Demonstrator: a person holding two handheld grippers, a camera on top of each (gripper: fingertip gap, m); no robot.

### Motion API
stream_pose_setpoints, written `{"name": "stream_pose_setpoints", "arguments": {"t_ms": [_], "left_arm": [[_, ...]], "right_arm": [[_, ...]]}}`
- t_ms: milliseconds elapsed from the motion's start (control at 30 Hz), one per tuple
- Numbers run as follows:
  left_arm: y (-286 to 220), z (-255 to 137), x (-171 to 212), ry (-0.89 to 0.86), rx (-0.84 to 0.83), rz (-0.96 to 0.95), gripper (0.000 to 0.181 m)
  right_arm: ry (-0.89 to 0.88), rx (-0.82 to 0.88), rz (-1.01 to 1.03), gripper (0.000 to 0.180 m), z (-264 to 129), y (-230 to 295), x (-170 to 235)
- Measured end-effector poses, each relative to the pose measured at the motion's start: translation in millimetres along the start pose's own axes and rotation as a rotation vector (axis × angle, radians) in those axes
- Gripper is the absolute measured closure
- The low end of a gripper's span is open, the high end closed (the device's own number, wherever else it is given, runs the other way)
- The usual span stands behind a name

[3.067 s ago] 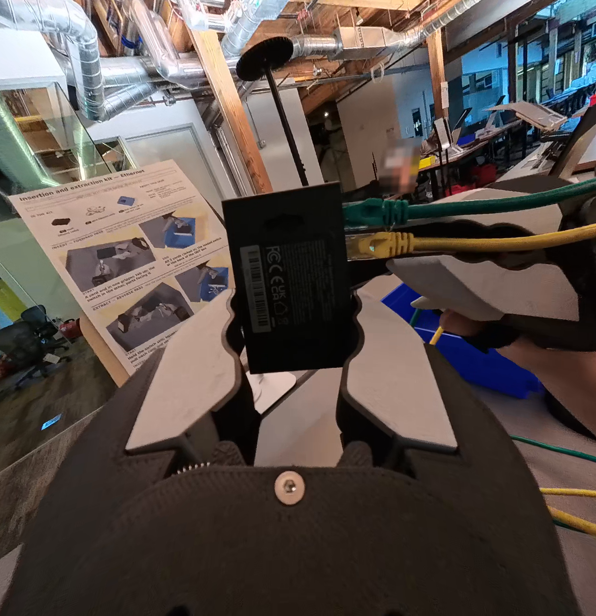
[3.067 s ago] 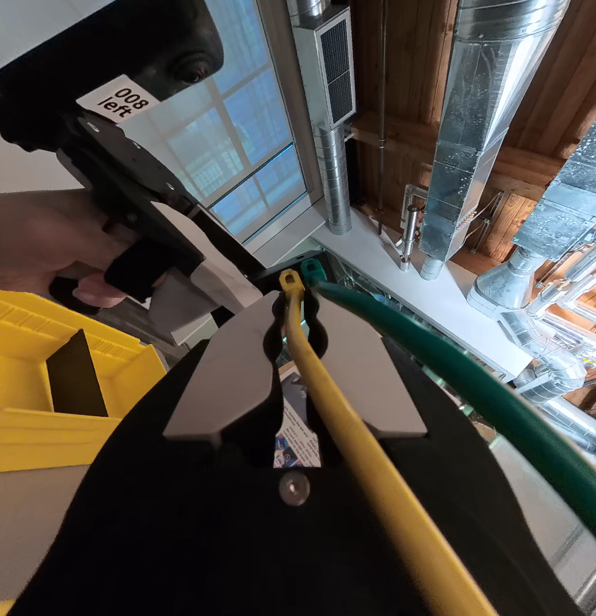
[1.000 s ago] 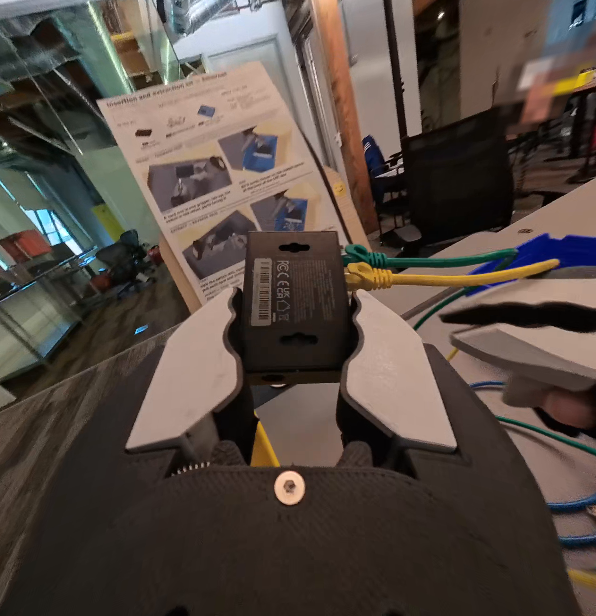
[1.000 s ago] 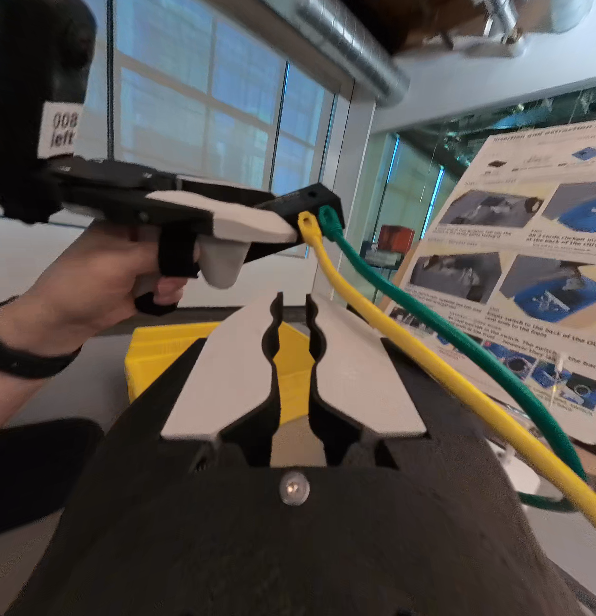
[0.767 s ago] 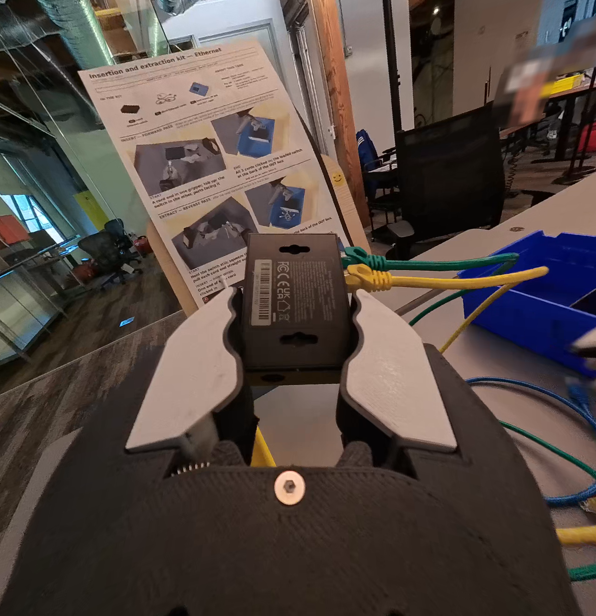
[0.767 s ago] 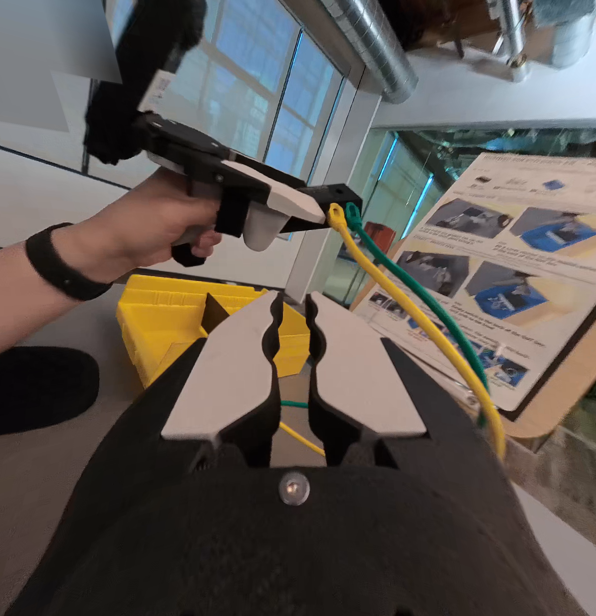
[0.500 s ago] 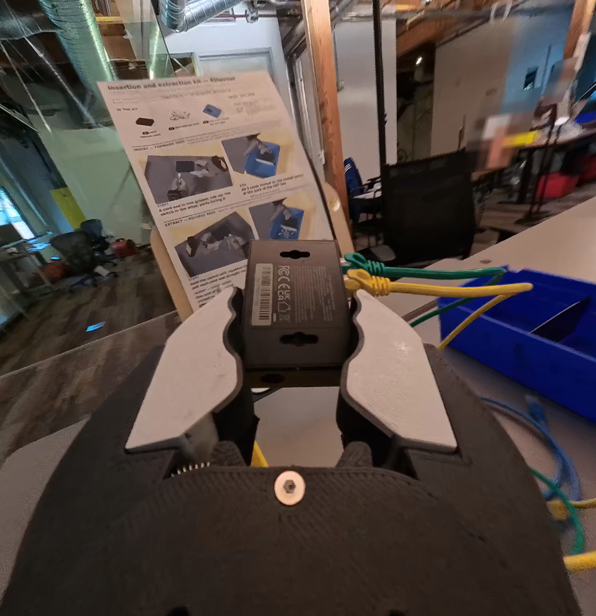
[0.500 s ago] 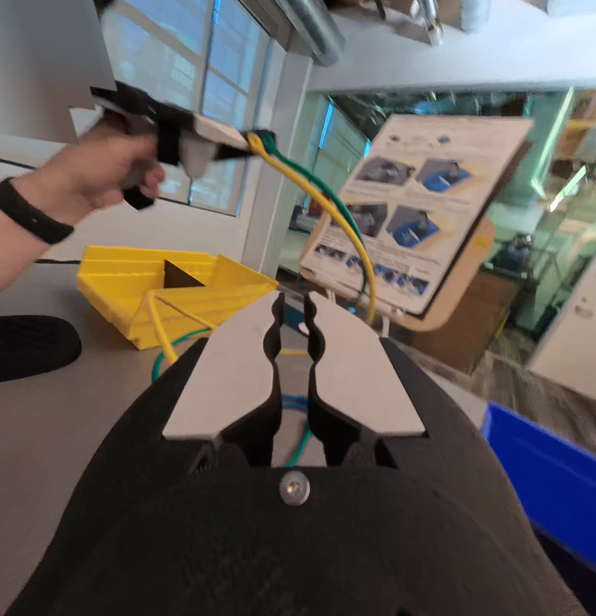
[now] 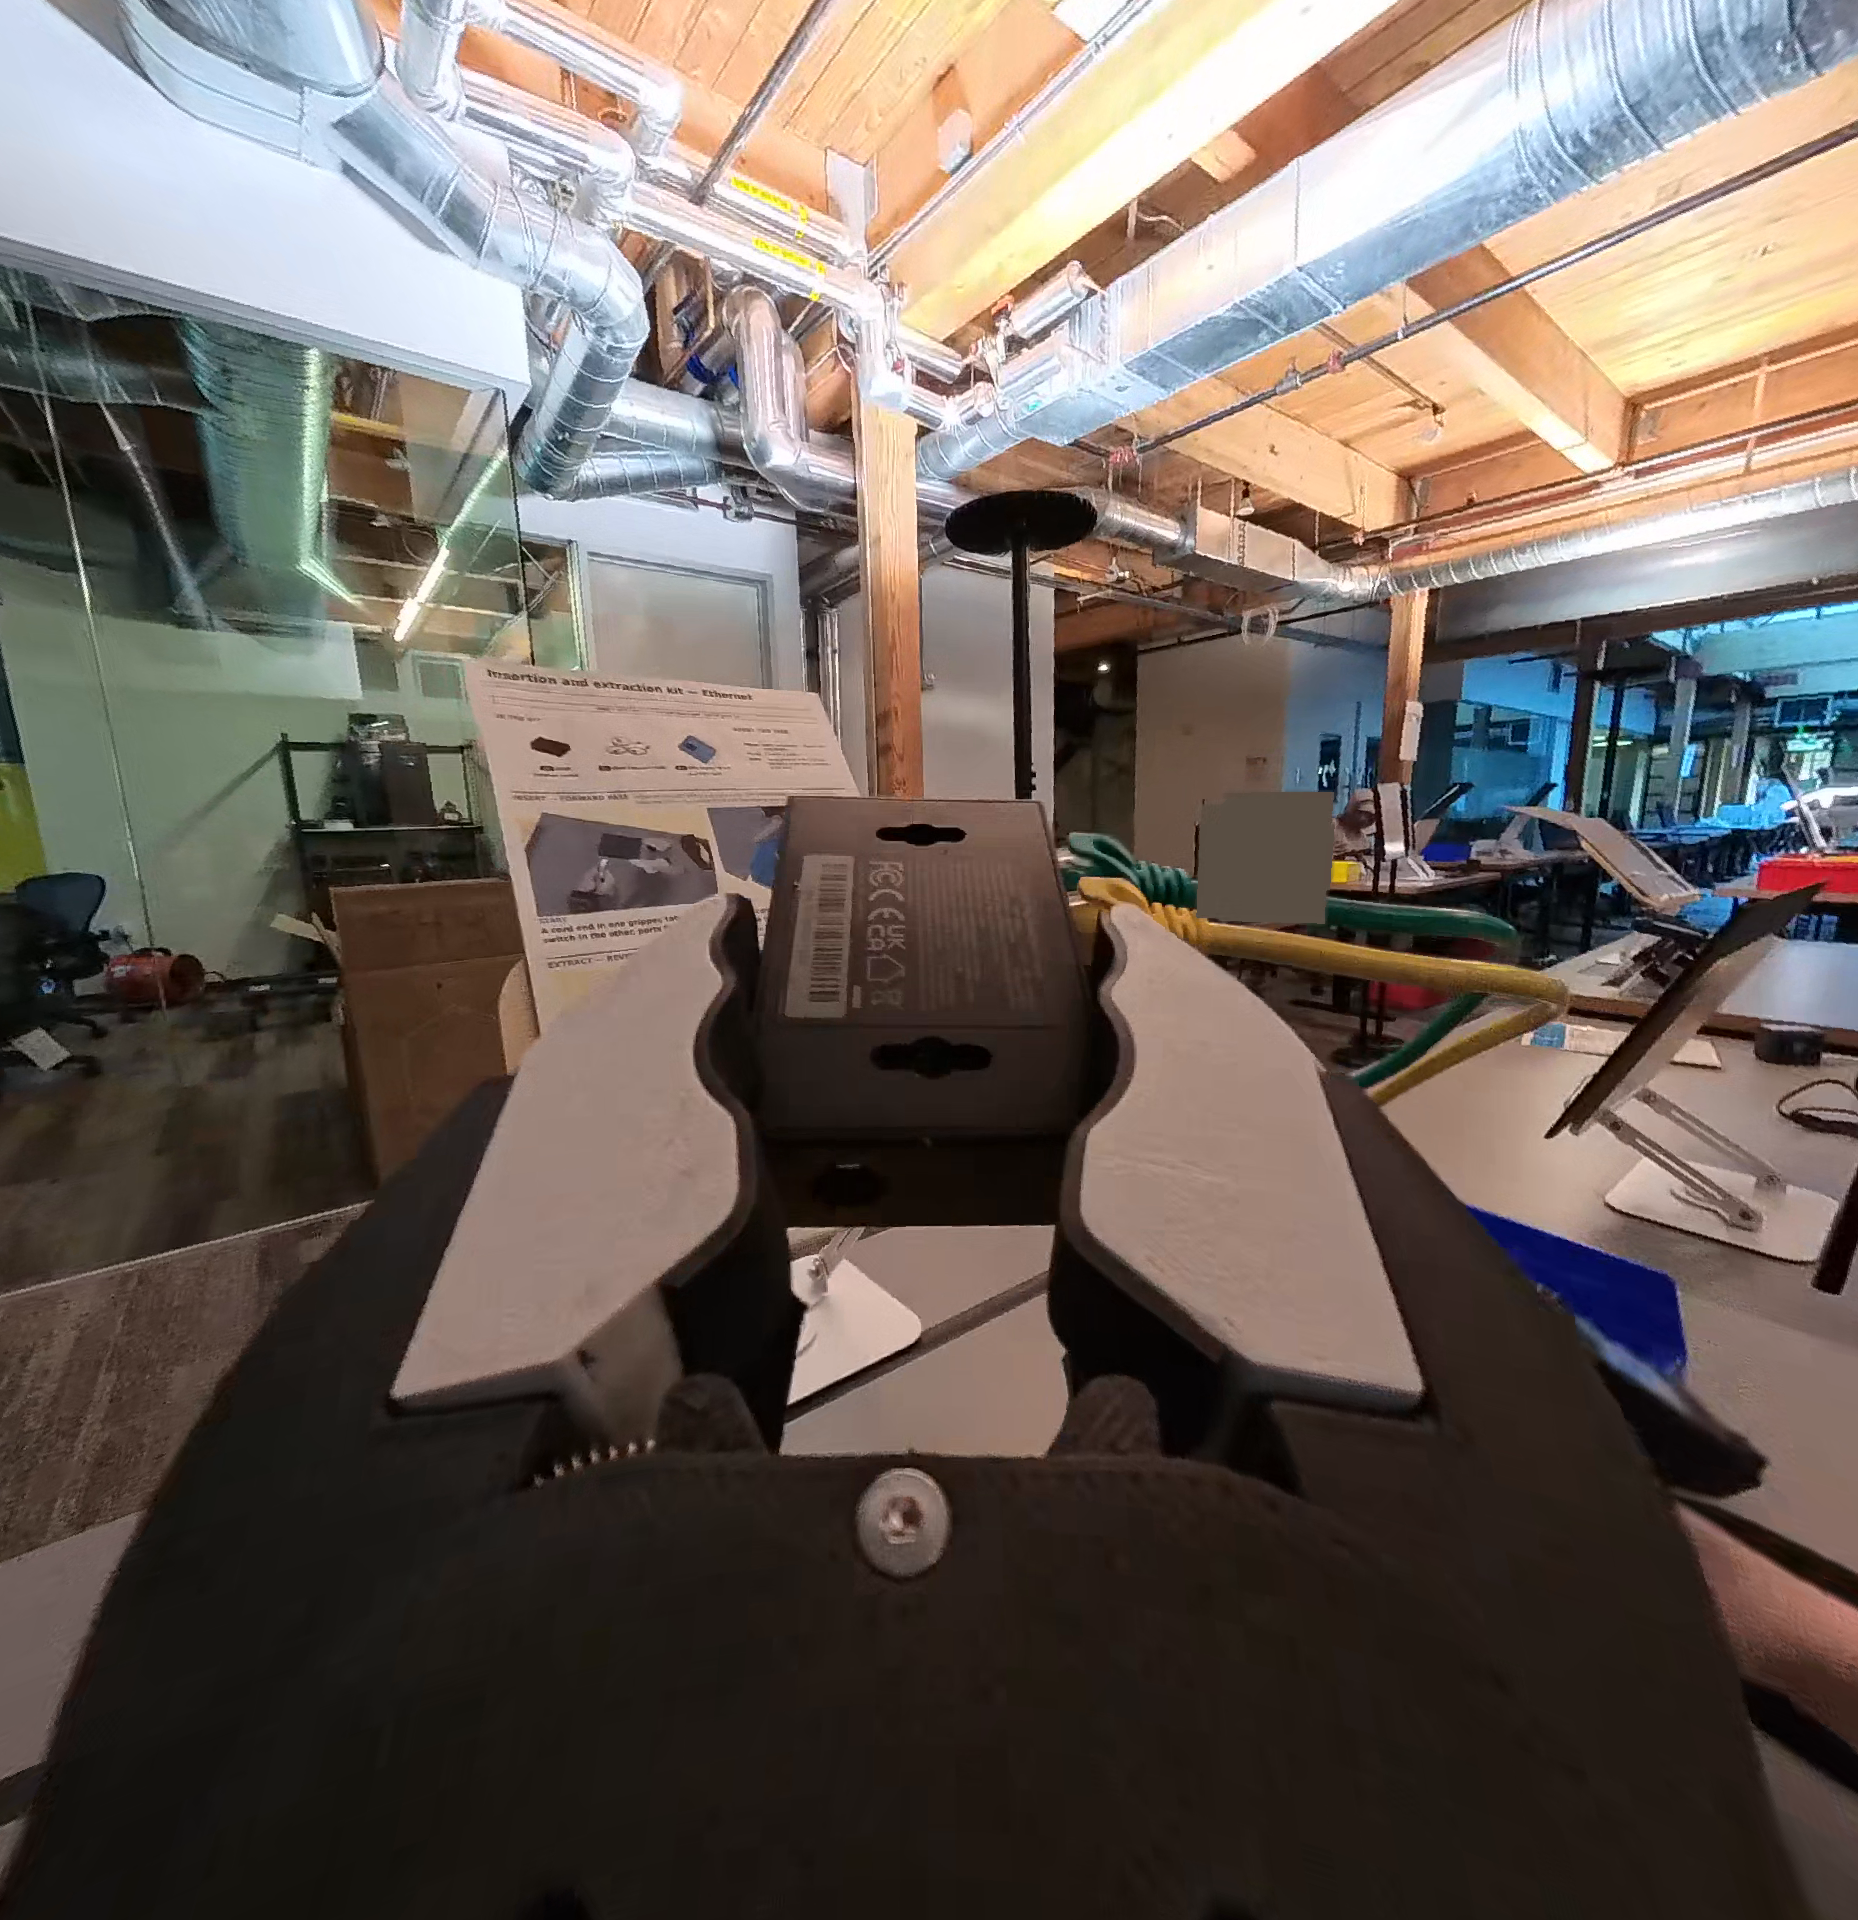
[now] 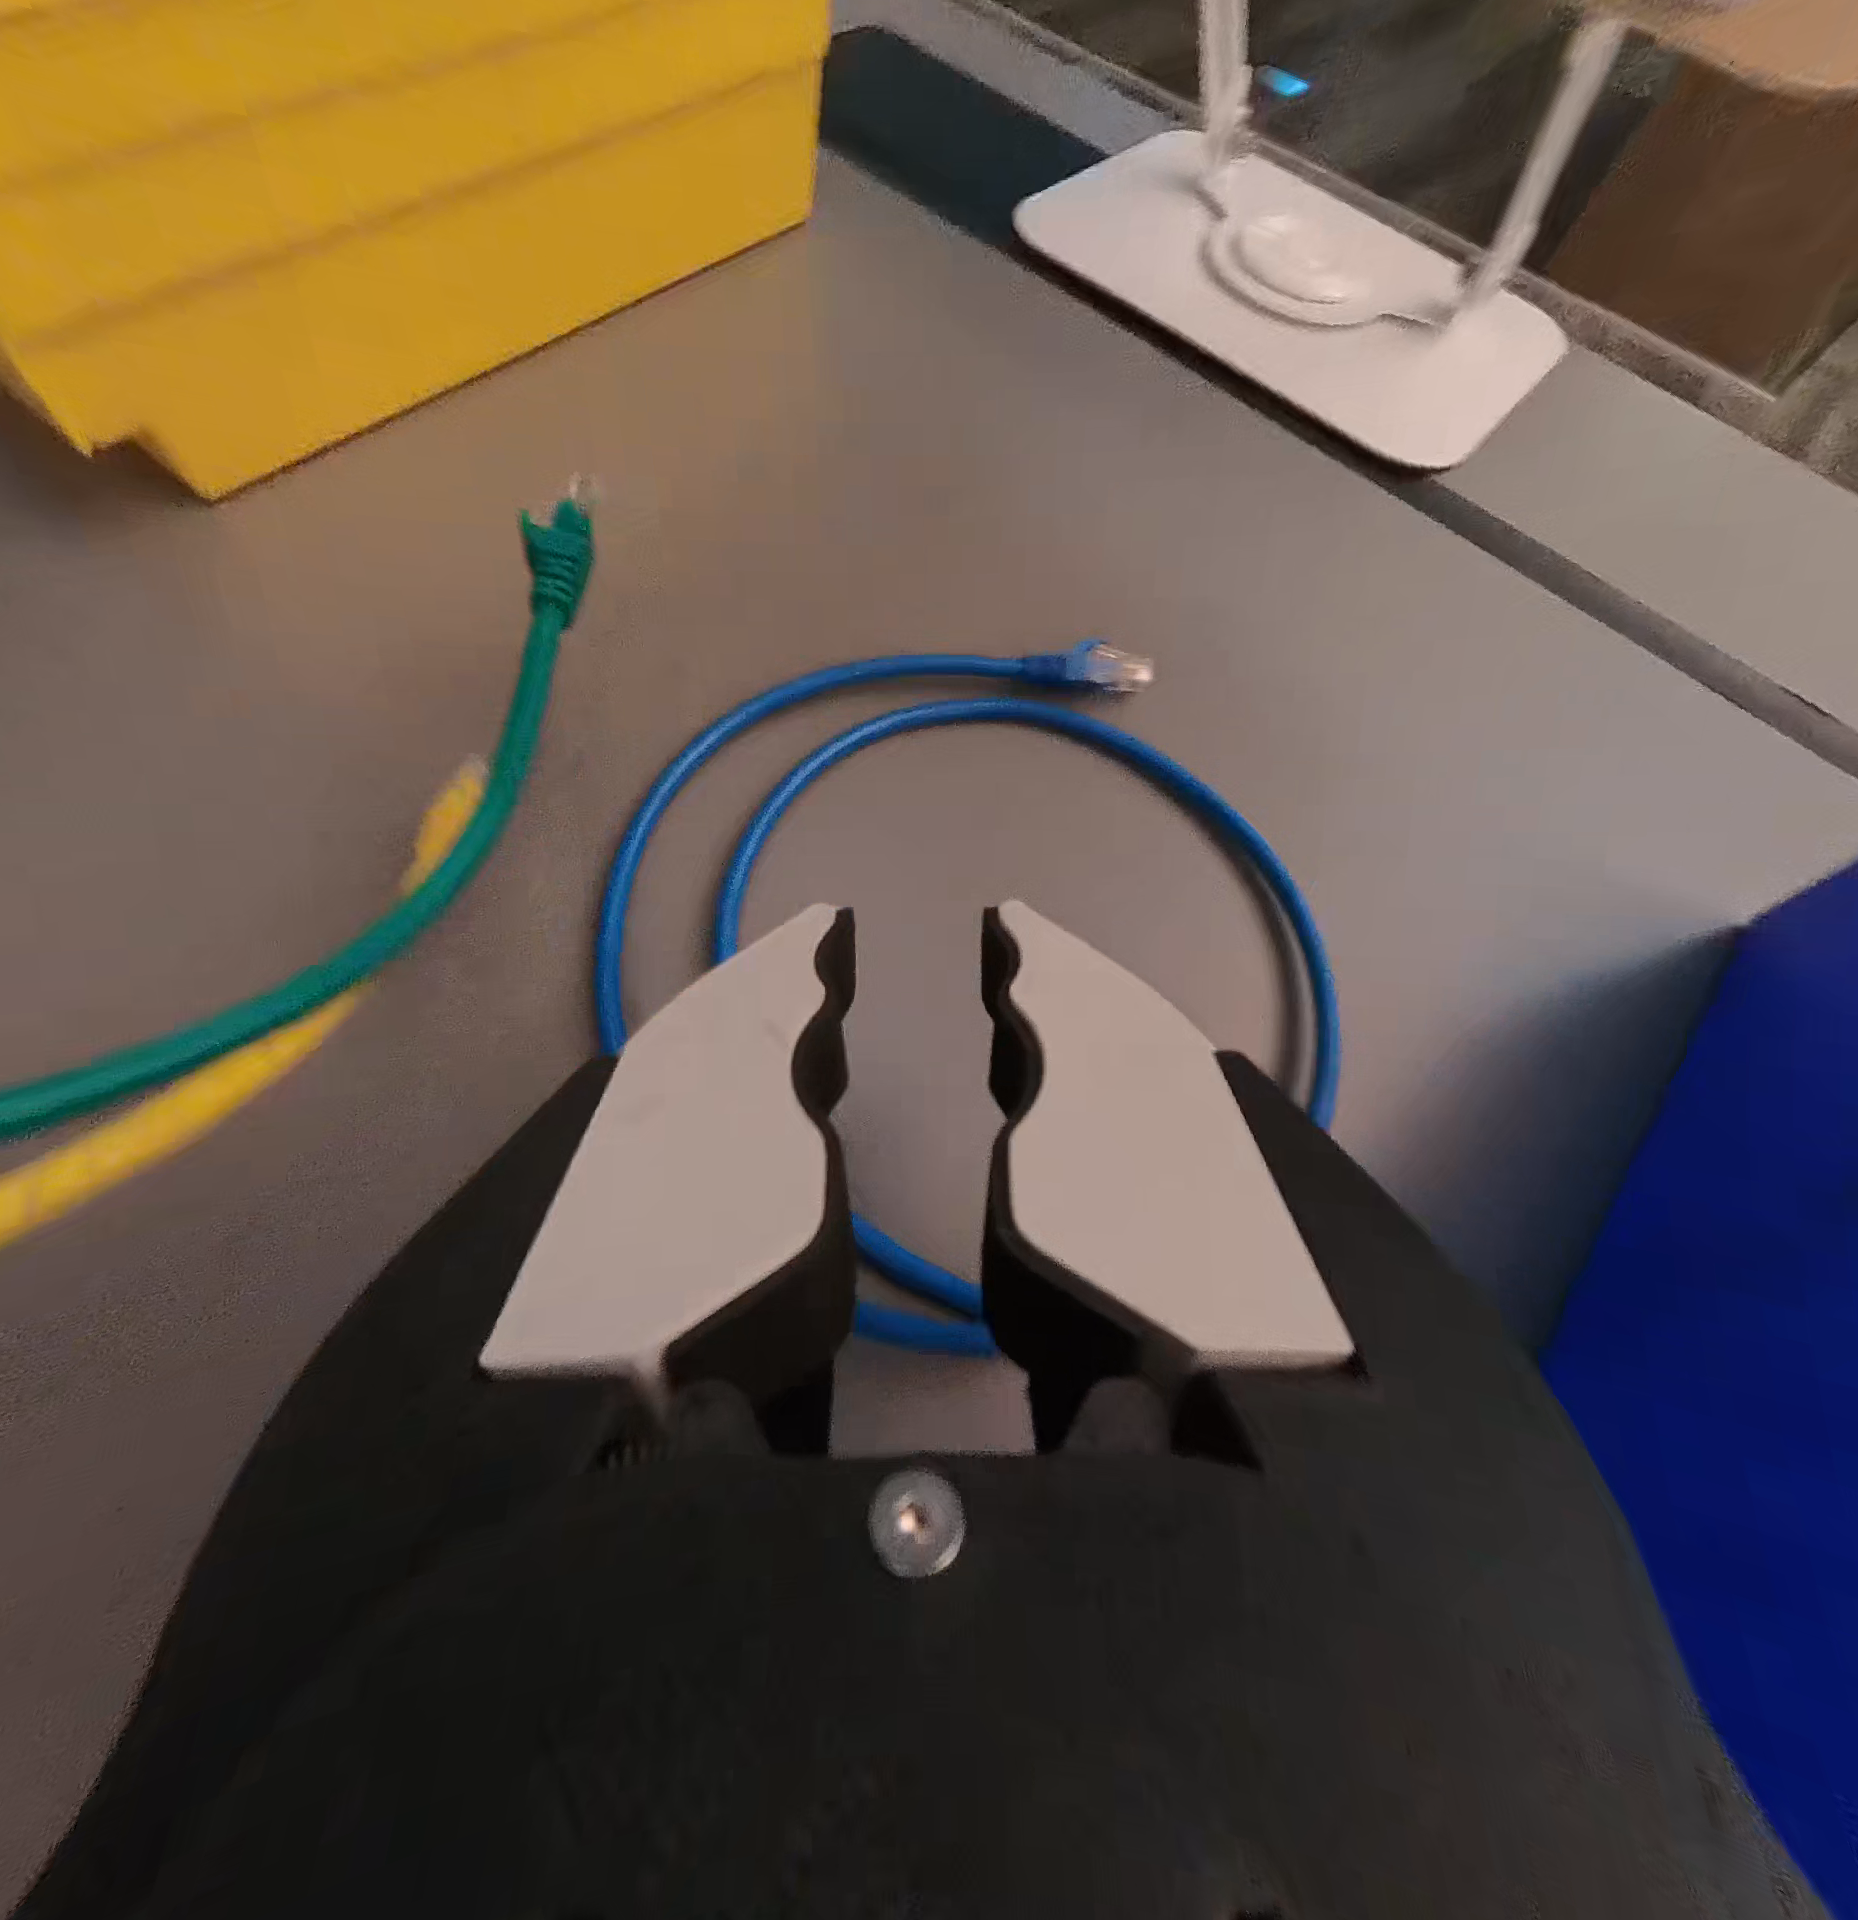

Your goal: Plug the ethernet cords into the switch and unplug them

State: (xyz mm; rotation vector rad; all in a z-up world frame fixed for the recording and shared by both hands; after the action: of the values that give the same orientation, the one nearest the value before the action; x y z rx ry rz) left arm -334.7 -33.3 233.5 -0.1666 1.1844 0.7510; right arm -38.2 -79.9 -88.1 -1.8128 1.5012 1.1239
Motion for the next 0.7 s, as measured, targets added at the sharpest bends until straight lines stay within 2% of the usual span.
{"name": "stream_pose_setpoints", "arguments": {"t_ms": [167,333,433,467,533,600,700], "left_arm": [[-8,13,13,0.027,0.091,-0.058,0.121],[-16,24,24,0.068,0.105,-0.037,0.121],[-12,17,15,-0.013,0.088,-0.046,0.145],[-12,13,11,-0.047,0.1,-0.075,0.181],[-3,7,8,-0.081,0.059,-0.141,0.181],[-5,14,23,0.032,0.097,-0.115,0.181],[-13,29,44,0.095,0.167,-0.136,0.181]], "right_arm": [[0.023,-0.026,0.033,0.152,34,7,-5],[0.025,0.005,0.289,0.149,80,-10,-40],[0.147,0.094,0.357,0.146,106,-17,-39],[0.18,0.135,0.358,0.146,112,-19,-36],[0.237,0.181,0.395,0.144,121,-20,-28],[0.246,0.2,0.384,0.147,128,-19,-24],[0.205,0.241,0.361,0.147,123,-22,-26]]}}
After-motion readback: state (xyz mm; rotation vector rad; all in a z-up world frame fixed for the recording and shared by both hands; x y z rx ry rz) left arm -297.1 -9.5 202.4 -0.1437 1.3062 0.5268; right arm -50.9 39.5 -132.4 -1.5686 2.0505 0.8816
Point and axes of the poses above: each gripper's, where its closed fingertips meet, z out along the fingers, x out of its underside, y = z × x across the jaws, the point moved 3 cm from there along -z, back along the fingers, and after that the axes turned 15 degrees about z, right-handed, at the moved point
